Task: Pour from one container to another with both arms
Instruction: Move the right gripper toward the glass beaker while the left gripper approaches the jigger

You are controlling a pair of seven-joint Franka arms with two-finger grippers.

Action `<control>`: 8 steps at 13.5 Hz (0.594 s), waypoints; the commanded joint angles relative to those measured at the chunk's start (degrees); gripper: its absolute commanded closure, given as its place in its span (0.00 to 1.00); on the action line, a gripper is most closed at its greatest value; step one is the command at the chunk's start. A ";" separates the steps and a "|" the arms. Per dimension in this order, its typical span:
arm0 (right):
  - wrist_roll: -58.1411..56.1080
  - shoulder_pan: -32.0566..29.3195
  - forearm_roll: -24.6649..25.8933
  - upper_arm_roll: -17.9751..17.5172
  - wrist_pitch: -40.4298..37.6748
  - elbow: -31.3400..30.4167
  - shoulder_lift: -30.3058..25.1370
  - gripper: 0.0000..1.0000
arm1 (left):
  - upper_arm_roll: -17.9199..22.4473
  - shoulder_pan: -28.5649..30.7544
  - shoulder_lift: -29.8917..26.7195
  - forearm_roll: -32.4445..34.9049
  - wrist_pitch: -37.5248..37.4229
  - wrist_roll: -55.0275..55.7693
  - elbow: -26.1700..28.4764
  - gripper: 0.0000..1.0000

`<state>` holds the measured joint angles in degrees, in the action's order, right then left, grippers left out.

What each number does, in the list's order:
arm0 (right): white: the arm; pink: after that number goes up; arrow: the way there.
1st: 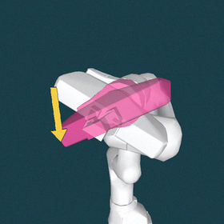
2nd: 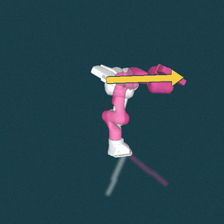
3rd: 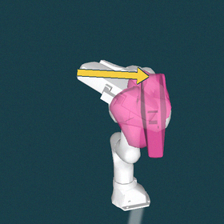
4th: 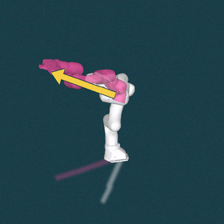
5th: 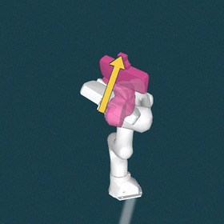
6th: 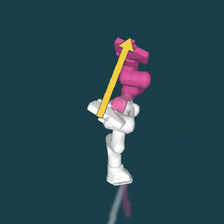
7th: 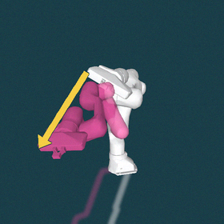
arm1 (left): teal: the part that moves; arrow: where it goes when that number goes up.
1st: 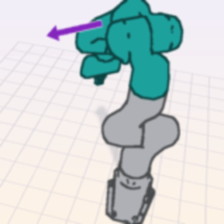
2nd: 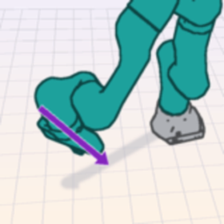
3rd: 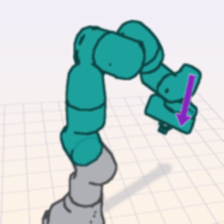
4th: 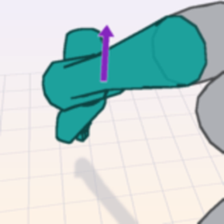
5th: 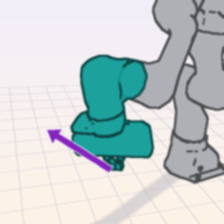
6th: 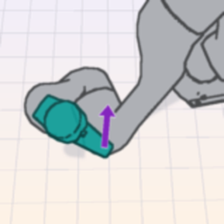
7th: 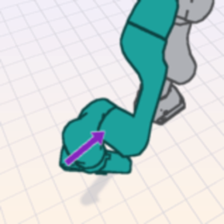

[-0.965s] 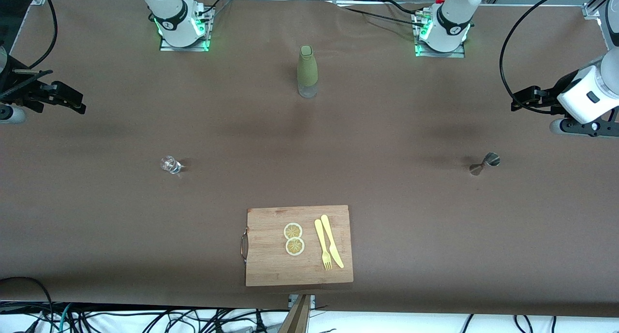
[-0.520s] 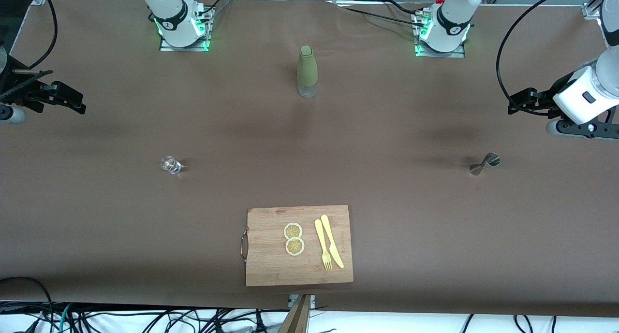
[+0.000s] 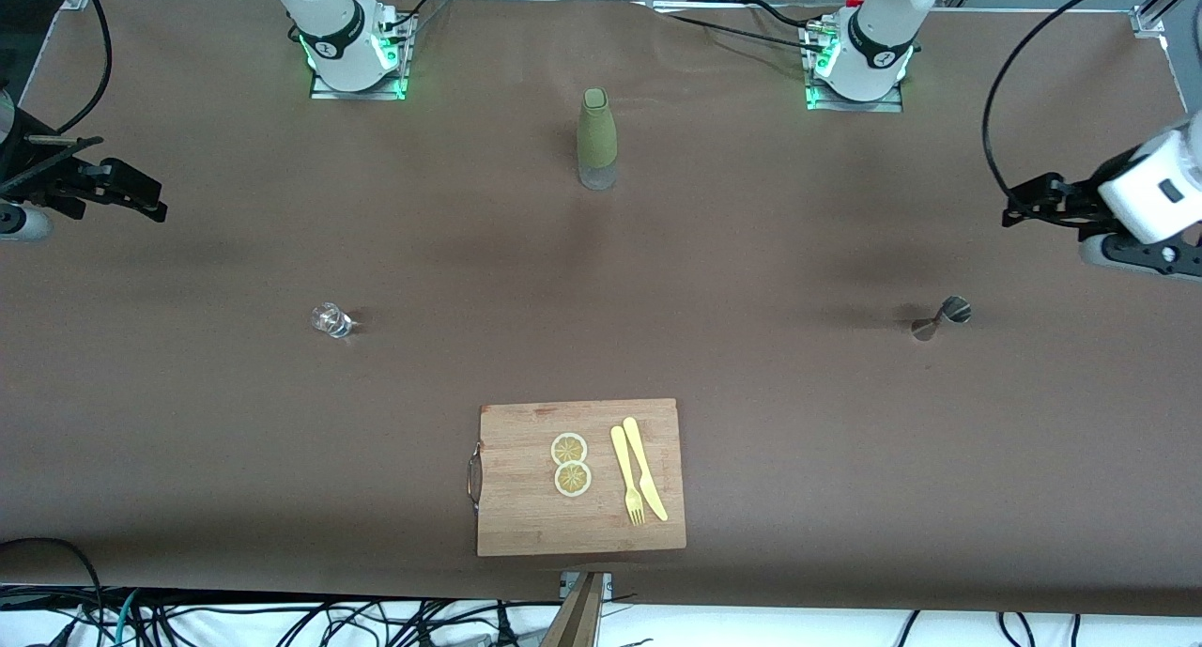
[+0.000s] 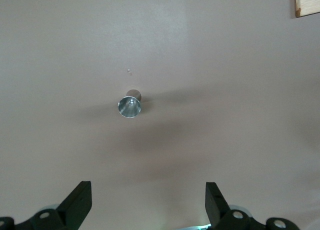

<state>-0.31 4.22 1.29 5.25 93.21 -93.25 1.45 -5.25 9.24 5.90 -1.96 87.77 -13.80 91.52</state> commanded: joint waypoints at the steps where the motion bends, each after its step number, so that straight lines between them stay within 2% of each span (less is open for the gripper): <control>1: 0.23 -0.09 -0.76 -0.15 -0.39 0.26 0.83 0.00 | -0.11 3.76 2.35 -2.43 -0.49 -7.71 -3.63 0.00; 4: -3.44 -0.09 -0.50 -0.15 -0.65 0.35 3.02 0.00 | -0.11 6.66 2.36 -3.92 -0.40 -11.32 -3.63 0.00; 8: -25.75 -2.89 -1.11 0.11 -0.13 0.44 6.89 0.00 | -0.20 13.42 2.53 -7.87 -0.40 -25.01 -3.63 0.00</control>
<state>-17.04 3.54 1.29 5.37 93.08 -93.40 6.36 -4.99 18.95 7.54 -7.15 87.83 -31.62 89.43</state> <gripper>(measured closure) 0.000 0.000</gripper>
